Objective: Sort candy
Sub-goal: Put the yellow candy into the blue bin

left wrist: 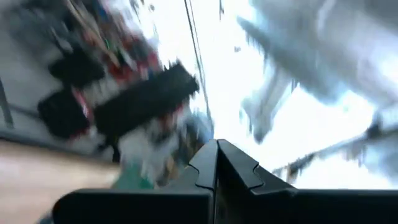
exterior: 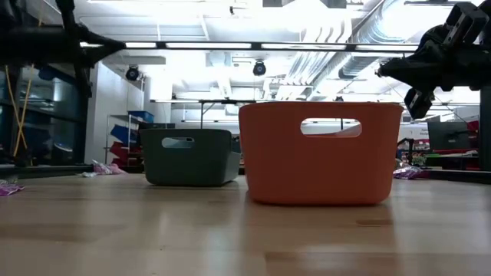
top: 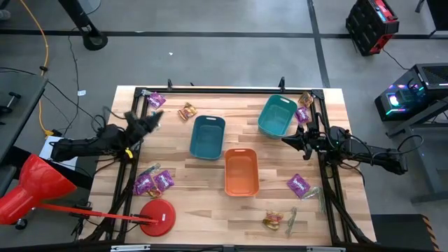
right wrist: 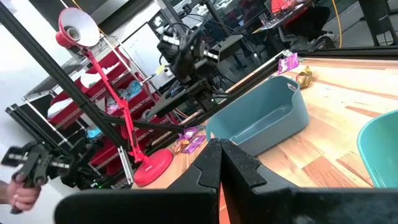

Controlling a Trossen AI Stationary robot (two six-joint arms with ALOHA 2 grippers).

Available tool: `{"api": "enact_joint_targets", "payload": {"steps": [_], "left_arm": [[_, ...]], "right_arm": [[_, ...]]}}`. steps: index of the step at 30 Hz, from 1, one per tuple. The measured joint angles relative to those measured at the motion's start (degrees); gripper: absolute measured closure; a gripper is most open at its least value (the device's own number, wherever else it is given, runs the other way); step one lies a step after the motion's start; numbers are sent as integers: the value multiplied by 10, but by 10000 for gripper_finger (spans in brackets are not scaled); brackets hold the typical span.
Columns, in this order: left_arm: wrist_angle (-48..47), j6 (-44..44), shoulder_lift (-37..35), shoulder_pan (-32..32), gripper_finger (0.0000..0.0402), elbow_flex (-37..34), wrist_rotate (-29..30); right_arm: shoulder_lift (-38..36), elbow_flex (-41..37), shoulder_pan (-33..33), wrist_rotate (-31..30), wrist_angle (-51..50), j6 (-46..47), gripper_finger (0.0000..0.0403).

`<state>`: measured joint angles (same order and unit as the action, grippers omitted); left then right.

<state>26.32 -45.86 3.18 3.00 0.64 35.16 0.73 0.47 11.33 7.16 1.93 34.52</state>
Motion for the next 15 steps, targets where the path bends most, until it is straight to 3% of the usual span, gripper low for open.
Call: {"api": "enact_joint_targets", "payload": {"steps": [3,7,12,15], "left_arm": [[81,19,53,6,401,3,36],[117,56,163,28,401,60,-21],[63,134,331,74,401,176,-137],[-56,151,408,112,401,259,-180]], "right_arm": [[0,0,0,0,0,0,402],[0,0,0,0,0,0,402],[0,0,0,0,0,0,402],[0,0,0,0,0,0,402]]}}
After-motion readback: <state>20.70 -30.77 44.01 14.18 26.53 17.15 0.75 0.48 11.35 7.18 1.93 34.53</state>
